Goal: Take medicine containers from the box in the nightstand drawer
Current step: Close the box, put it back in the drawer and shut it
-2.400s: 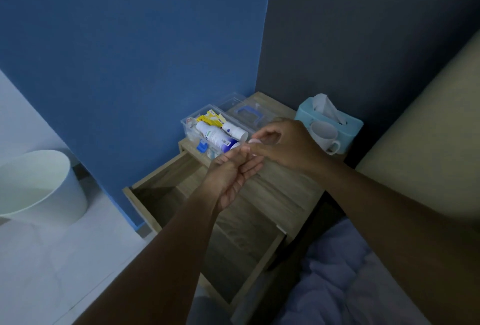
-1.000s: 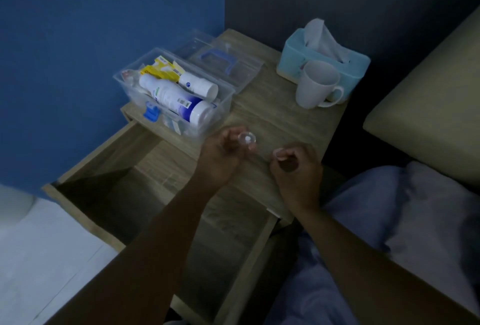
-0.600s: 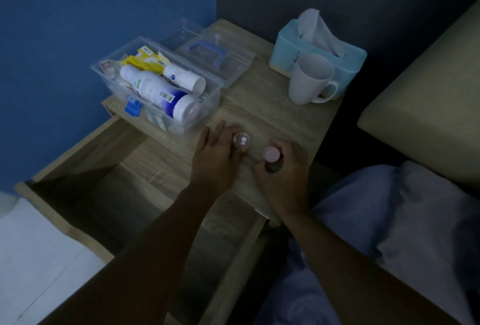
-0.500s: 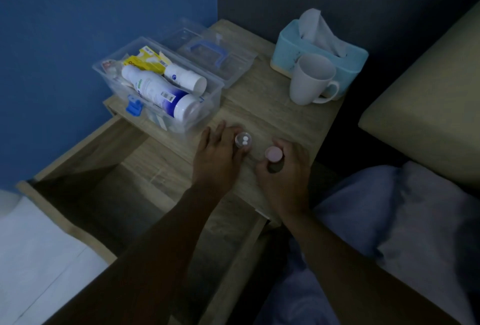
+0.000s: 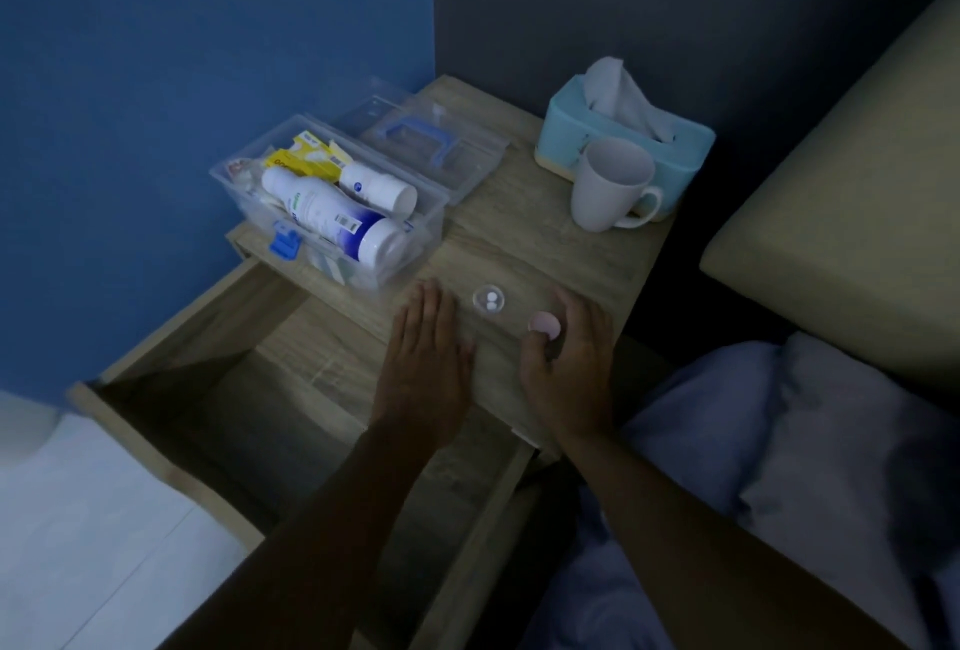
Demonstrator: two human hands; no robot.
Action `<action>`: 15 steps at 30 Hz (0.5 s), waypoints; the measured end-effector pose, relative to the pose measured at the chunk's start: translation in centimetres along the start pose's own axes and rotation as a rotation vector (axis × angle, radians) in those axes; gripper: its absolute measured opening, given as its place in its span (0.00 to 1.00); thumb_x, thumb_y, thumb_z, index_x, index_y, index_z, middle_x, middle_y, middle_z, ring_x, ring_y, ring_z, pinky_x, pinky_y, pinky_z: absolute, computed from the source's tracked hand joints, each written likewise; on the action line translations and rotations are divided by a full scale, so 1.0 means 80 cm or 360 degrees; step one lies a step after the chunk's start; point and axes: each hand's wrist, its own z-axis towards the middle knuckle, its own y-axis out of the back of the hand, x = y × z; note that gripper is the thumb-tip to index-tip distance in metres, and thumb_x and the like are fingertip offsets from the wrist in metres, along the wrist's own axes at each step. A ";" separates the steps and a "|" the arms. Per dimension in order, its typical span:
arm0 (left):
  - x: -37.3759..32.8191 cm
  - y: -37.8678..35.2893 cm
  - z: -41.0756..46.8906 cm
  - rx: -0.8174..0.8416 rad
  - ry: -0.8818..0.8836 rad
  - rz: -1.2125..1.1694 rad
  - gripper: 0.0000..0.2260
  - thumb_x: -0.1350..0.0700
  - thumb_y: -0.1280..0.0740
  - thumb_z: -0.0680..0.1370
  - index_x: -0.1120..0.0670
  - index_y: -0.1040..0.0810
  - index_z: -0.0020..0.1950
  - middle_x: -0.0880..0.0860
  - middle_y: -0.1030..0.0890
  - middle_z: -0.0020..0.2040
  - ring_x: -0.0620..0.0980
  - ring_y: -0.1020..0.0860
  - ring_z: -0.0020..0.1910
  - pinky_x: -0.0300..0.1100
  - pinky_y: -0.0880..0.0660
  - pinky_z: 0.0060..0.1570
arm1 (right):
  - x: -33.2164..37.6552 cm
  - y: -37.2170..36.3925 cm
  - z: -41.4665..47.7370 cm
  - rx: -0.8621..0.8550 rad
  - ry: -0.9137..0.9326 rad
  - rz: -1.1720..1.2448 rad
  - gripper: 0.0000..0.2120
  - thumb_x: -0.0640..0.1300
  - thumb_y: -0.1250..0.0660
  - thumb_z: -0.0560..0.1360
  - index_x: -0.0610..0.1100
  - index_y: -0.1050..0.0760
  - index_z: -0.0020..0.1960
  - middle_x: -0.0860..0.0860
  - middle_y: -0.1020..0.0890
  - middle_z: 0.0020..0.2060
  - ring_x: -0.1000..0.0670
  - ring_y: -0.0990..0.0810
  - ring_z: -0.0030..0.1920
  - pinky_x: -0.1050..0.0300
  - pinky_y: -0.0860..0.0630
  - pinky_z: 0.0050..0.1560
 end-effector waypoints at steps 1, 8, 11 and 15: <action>0.000 0.003 -0.007 0.0014 0.0012 0.0055 0.29 0.44 0.55 0.83 0.60 0.47 0.80 0.60 0.49 0.81 0.54 0.52 0.80 0.48 0.55 0.78 | 0.002 0.002 0.001 -0.0008 -0.0017 0.0012 0.21 0.47 0.37 0.74 0.42 0.26 0.66 0.45 0.23 0.60 0.50 0.27 0.62 0.71 0.40 0.60; -0.005 0.026 -0.022 0.0186 -0.0024 0.0381 0.30 0.44 0.59 0.83 0.59 0.54 0.81 0.59 0.53 0.81 0.54 0.53 0.81 0.49 0.53 0.78 | 0.008 0.030 0.030 0.0066 -0.0038 0.0041 0.19 0.39 0.37 0.76 0.37 0.25 0.66 0.41 0.24 0.63 0.43 0.26 0.65 0.64 0.37 0.64; -0.010 0.027 -0.019 0.0232 0.0001 0.0452 0.31 0.43 0.60 0.82 0.59 0.57 0.81 0.59 0.56 0.81 0.53 0.55 0.81 0.50 0.53 0.78 | 0.020 0.049 0.083 0.0005 0.0161 -0.0018 0.21 0.36 0.35 0.76 0.38 0.28 0.69 0.40 0.25 0.64 0.42 0.28 0.66 0.61 0.36 0.65; -0.009 0.025 -0.015 0.0262 0.0010 0.0448 0.33 0.43 0.64 0.80 0.59 0.56 0.81 0.60 0.56 0.81 0.54 0.54 0.81 0.50 0.53 0.78 | 0.033 0.061 0.174 0.0055 0.0311 -0.0391 0.29 0.43 0.32 0.74 0.41 0.36 0.73 0.43 0.32 0.70 0.44 0.34 0.71 0.48 0.32 0.70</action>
